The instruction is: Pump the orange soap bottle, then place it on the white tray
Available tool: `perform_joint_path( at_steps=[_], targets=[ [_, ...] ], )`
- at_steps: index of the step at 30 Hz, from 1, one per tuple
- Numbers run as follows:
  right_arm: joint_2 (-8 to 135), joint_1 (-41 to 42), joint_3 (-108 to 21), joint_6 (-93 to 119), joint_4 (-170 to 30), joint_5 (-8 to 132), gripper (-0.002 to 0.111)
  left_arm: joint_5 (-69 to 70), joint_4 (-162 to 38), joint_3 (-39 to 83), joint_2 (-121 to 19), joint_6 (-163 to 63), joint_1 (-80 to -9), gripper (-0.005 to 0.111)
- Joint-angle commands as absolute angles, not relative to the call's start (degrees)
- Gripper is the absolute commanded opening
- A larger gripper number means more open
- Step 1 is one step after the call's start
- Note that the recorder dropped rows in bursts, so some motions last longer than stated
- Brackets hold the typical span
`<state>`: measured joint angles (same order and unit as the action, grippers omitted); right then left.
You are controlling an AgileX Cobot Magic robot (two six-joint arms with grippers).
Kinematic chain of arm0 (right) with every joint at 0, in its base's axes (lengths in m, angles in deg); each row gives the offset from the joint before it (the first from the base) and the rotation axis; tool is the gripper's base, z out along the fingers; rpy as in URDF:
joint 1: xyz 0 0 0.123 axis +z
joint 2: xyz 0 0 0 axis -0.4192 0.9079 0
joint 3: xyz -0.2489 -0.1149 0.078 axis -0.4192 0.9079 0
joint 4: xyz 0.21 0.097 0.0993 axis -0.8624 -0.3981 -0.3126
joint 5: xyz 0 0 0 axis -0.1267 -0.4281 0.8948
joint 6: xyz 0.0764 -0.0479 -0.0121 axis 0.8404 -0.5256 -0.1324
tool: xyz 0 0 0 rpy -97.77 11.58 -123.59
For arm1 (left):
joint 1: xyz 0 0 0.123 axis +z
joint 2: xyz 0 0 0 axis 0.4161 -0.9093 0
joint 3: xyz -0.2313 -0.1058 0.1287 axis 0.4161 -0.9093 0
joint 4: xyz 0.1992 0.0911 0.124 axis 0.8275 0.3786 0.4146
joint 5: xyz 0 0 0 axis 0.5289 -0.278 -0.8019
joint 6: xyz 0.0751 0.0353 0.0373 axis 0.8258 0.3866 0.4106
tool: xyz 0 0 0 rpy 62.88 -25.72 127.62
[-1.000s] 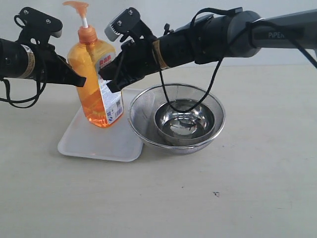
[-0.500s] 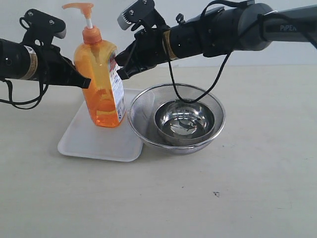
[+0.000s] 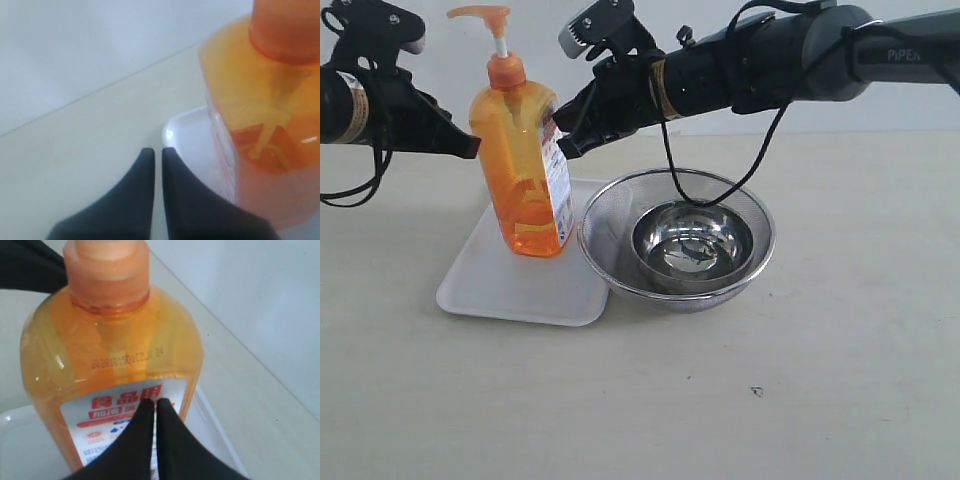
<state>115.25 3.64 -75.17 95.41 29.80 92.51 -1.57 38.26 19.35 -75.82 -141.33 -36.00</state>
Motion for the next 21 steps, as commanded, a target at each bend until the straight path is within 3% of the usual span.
perform_joint_path(
  at_steps=[1,11,17,21],
  targets=[
    [113.21,3.07,-75.34,95.41,29.55,91.04,0.000,-3.86,38.16,17.29,-71.66,-140.74,-36.14,0.005],
    [106.65,-3.19,-75.34,99.02,29.55,91.49,0.000,-14.73,32.91,8.58,-55.41,-140.74,-36.14,0.005],
    [101.61,-13.41,-75.34,100.88,29.55,110.59,0.000,-15.57,24.88,0.56,-33.35,-135.68,-38.39,0.005],
    [99.35,-19.29,-75.34,100.88,29.55,117.47,0.000,-29.57,0.65,-3.66,-18.52,-115.35,-41.79,0.005]
  ],
)
